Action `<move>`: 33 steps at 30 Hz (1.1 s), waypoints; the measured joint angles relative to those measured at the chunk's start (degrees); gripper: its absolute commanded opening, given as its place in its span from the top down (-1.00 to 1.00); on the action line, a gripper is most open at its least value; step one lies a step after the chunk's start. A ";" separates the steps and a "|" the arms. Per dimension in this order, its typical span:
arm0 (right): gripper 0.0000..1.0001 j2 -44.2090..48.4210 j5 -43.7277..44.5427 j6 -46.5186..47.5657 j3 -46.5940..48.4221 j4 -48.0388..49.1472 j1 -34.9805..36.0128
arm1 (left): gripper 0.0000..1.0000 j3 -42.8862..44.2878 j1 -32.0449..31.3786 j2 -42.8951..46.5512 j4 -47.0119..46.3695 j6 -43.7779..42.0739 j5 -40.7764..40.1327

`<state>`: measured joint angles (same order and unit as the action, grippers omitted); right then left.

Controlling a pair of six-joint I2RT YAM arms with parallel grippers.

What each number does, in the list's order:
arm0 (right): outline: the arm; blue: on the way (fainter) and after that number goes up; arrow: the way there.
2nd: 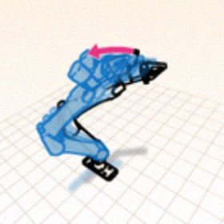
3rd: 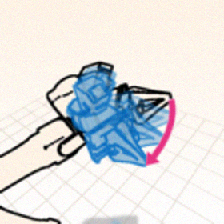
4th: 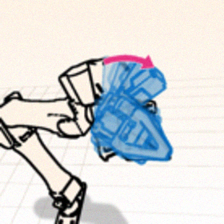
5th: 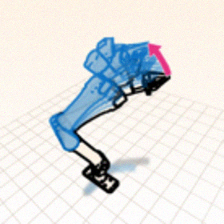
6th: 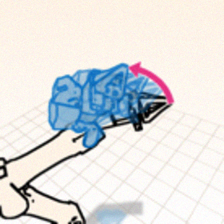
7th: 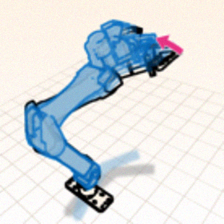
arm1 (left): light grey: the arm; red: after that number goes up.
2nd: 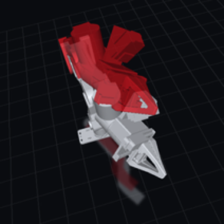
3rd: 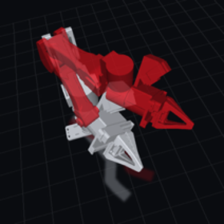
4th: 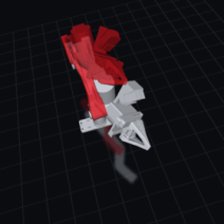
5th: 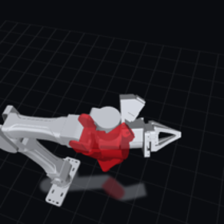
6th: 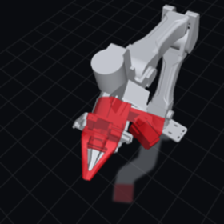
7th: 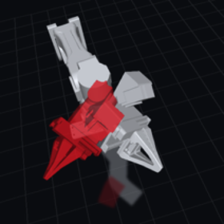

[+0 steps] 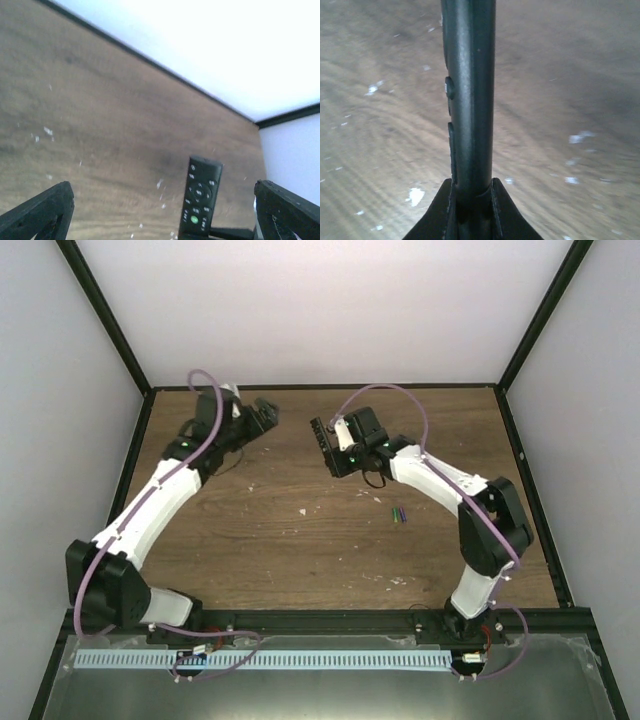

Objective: Load the batteries into the remote control

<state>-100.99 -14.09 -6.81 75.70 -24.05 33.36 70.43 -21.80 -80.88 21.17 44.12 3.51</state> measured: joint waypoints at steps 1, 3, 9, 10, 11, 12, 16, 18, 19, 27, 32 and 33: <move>0.99 1.51 3.56 0.83 -0.61 0.17 0.24 | -0.94 0.50 0.85 1.07 0.04 0.04 0.02; 0.99 3.96 10.62 3.02 -1.70 0.90 1.14 | -0.93 1.79 2.47 2.58 0.00 0.59 0.46; 0.99 8.81 35.30 15.96 -8.72 12.31 8.48 | -0.85 2.69 3.67 3.17 -1.22 5.55 4.94; 0.99 8.94 38.77 18.73 -10.16 15.06 9.66 | -0.83 2.12 3.65 3.17 -1.90 6.82 5.90; 0.99 8.94 41.97 21.51 -11.54 17.79 10.64 | -0.82 1.27 3.65 3.17 -2.82 8.17 6.97; 0.99 8.94 45.48 24.79 -13.29 21.22 11.72 | -0.80 0.44 3.65 3.17 -3.65 9.31 7.72; 0.99 8.92 54.88 36.35 -18.97 33.75 14.45 | -0.77 -5.46 3.58 3.50 -8.37 14.82 10.01; 0.99 8.92 58.23 42.34 -21.81 41.29 15.32 | -0.77 -7.58 3.43 3.61 -9.16 16.76 10.47; 0.99 8.90 59.30 44.44 -22.71 43.80 15.56 | -0.77 -8.09 3.26 3.61 -9.18 17.40 10.62; 0.99 6.03 63.69 59.95 -26.40 63.28 18.56 | -0.75 -10.60 0.50 5.29 -14.43 21.33 10.32; 0.99 4.46 64.26 63.10 -26.62 66.38 19.65 | -0.73 -11.65 -1.18 5.42 -16.87 22.45 9.44; 0.99 4.26 64.28 63.45 -26.62 66.75 19.82 | -0.72 -11.65 -1.53 5.35 -17.20 22.56 9.18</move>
<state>-96.73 50.19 56.64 49.08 42.70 53.19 58.78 -23.33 -75.53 3.97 66.67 12.69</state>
